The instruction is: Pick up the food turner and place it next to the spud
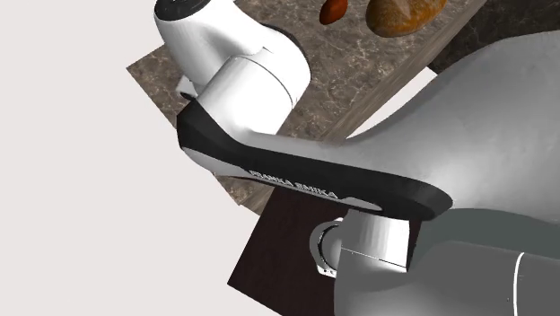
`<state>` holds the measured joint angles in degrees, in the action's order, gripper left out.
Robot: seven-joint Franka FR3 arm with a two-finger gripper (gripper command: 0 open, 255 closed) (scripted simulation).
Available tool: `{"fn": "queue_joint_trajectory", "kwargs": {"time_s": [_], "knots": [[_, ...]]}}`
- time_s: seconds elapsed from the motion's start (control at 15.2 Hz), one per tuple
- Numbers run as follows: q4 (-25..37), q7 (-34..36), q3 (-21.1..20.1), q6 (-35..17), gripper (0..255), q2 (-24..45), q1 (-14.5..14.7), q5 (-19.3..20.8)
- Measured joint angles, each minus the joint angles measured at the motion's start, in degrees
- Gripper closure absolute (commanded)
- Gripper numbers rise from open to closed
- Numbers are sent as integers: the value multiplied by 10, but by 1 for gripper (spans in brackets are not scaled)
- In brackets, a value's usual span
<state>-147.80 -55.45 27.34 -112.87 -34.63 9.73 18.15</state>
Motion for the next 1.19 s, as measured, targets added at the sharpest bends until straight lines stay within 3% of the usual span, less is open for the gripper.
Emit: {"fn": "queue_joint_trajectory", "kwargs": {"time_s": [0.4,0.86,1.19], "knots": [[15,-166,81,-115,0,110,46,26],[-9,-192,109,-189,0,159,54,25],[-10,-194,113,-198,0,166,56,23]]}}
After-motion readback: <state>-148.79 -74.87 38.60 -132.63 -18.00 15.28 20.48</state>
